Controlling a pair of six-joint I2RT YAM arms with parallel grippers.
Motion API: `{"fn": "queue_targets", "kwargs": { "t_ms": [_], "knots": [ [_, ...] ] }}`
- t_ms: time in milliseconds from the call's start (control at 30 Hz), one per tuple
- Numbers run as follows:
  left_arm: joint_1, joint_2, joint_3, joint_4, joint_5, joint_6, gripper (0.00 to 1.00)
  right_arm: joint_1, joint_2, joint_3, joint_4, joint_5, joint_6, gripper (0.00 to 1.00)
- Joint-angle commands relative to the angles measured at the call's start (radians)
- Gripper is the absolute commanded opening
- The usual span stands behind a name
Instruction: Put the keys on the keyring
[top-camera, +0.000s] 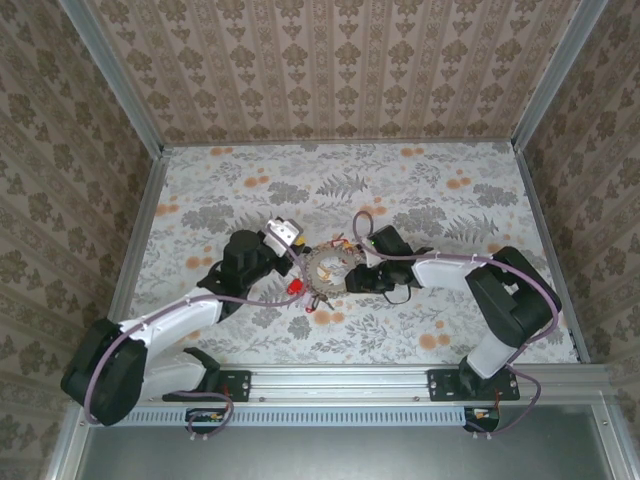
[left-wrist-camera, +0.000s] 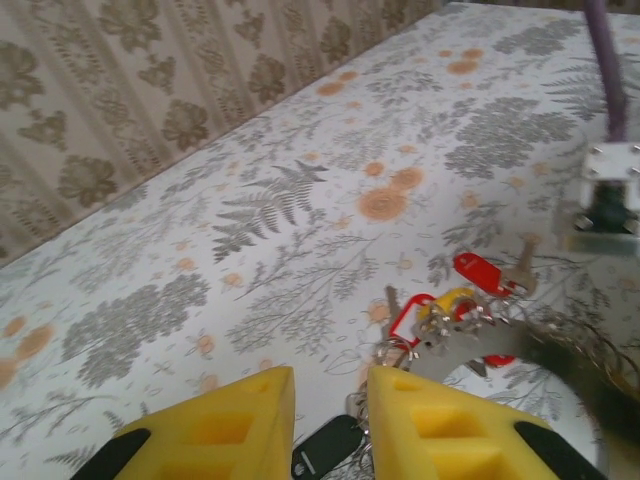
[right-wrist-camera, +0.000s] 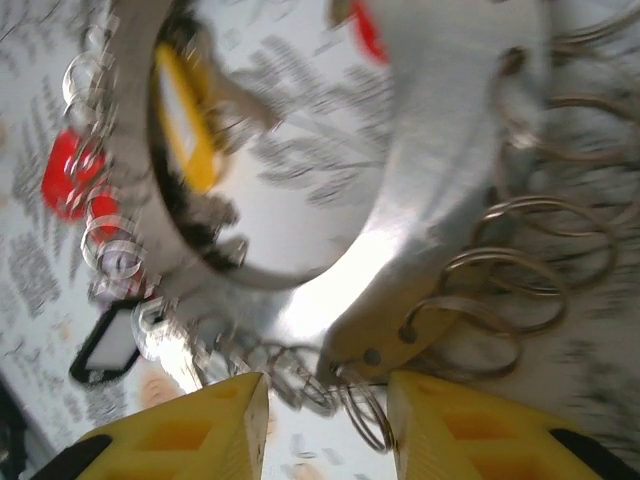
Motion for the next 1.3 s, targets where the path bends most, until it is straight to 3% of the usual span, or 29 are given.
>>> {"fn": "queue_targets", "kwargs": {
  "t_ms": [0,100,200,333,400,467,500,533,567,733,800,867,1033,1100,1200,1267],
  "knots": [
    [0.03,-0.052,-0.033,0.034,-0.071,-0.046,0.27,0.021,-0.059,0.02,0.0,0.012,0.024,0.39],
    [0.056,-0.085,-0.046,0.023,-0.085,-0.054,0.29,0.019,-0.181,0.038,-0.142,0.235,-0.067,0.44],
    [0.085,-0.113,-0.052,-0.004,-0.101,-0.057,0.33,0.018,-0.337,0.029,-0.205,0.533,-0.2,0.51],
    [0.148,-0.131,-0.058,-0.026,-0.117,-0.083,0.39,-0.003,-0.513,-0.087,-0.033,0.889,-0.403,0.66],
    [0.16,-0.139,-0.062,-0.028,-0.122,-0.089,0.44,-0.046,-0.562,-0.173,0.125,0.956,-0.499,0.72],
    [0.216,-0.147,-0.068,-0.031,-0.132,-0.095,0.53,-0.131,-0.57,-0.255,0.275,0.948,-0.548,0.76],
    [0.229,-0.152,-0.071,-0.036,-0.135,-0.097,0.64,-0.166,-0.565,-0.266,0.298,0.949,-0.544,0.77],
    [0.245,-0.155,-0.071,-0.046,-0.132,-0.095,0.85,-0.207,-0.553,-0.268,0.313,0.936,-0.542,0.77],
    [0.264,-0.155,-0.068,-0.062,-0.128,-0.093,1.0,-0.245,-0.532,-0.279,0.347,0.914,-0.546,0.77],
    [0.353,-0.128,-0.064,-0.088,-0.124,-0.081,1.0,-0.376,-0.367,-0.366,0.648,0.713,-0.58,0.78],
    [0.392,-0.109,-0.069,-0.083,-0.13,-0.081,1.0,-0.393,-0.322,-0.335,0.657,0.668,-0.6,0.78],
    [0.435,-0.086,-0.083,-0.064,-0.122,-0.089,1.0,-0.406,-0.265,-0.34,0.774,0.598,-0.658,0.77],
    [0.528,-0.025,-0.116,0.013,-0.076,-0.113,1.0,-0.49,-0.203,-0.297,0.735,0.502,-0.599,0.76],
    [0.544,0.007,-0.136,0.072,-0.062,-0.1,1.0,-0.527,-0.207,-0.356,0.838,0.458,-0.568,0.76],
    [0.555,0.065,-0.158,0.169,-0.04,-0.079,1.0,-0.538,-0.09,-0.453,1.153,0.432,-0.567,0.79],
    [0.561,0.091,-0.157,0.213,-0.01,-0.061,1.0,-0.536,-0.141,-0.416,0.999,0.455,-0.561,0.82]
  ]
}}
